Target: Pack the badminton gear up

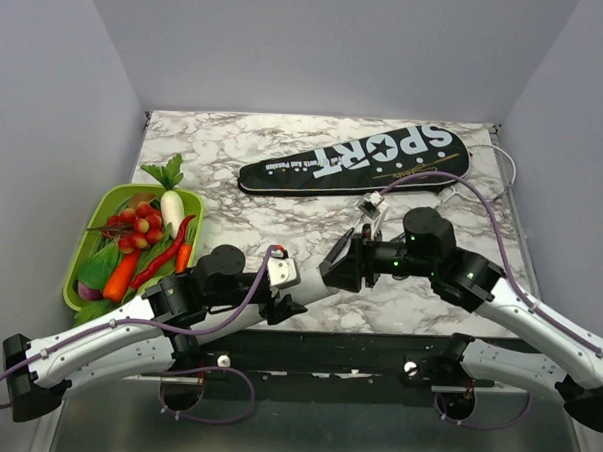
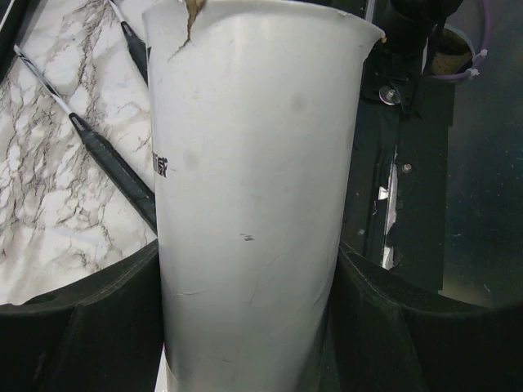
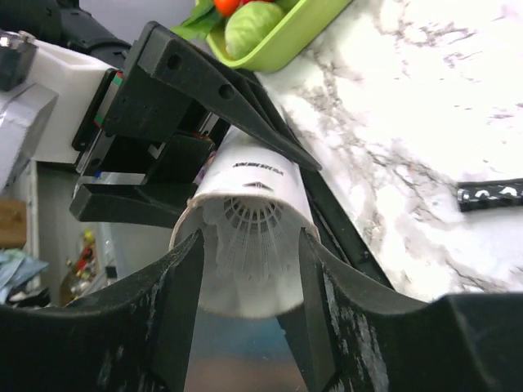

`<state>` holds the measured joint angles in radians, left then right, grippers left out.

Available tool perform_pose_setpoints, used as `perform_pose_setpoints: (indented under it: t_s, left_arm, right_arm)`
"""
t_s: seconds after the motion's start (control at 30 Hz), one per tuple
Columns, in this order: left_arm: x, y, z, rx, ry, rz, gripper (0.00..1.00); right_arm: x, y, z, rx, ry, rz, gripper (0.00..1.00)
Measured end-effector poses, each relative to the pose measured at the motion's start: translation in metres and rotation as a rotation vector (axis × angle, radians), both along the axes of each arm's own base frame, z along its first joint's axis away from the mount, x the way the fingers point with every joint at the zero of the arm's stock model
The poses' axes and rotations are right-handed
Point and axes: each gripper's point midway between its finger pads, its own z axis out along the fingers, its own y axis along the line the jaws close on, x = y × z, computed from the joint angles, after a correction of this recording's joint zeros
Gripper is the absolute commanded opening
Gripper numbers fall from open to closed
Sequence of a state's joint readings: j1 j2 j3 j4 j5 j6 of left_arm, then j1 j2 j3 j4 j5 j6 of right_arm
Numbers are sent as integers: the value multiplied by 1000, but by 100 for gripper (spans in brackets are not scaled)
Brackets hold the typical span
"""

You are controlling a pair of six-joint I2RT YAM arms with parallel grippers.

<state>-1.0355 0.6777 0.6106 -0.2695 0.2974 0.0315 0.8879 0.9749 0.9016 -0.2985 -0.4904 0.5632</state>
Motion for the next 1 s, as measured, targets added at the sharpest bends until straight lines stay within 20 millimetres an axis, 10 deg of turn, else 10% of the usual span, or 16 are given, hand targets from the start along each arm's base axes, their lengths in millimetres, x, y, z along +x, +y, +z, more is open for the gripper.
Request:
perform_pose_setpoints:
  t_s: [0.37, 0.63, 1.0]
  left_arm:
    - [0, 0, 1, -3, 0, 1, 0]
    - [0, 0, 1, -3, 0, 1, 0]
    - [-2, 3, 10, -34, -11, 3, 0]
  right_arm:
    - [68, -87, 12, -189, -93, -550, 71]
    - [126, -188, -106, -505, 137, -993, 73]
    - [135, -242, -195, -711, 381, -1181, 67]
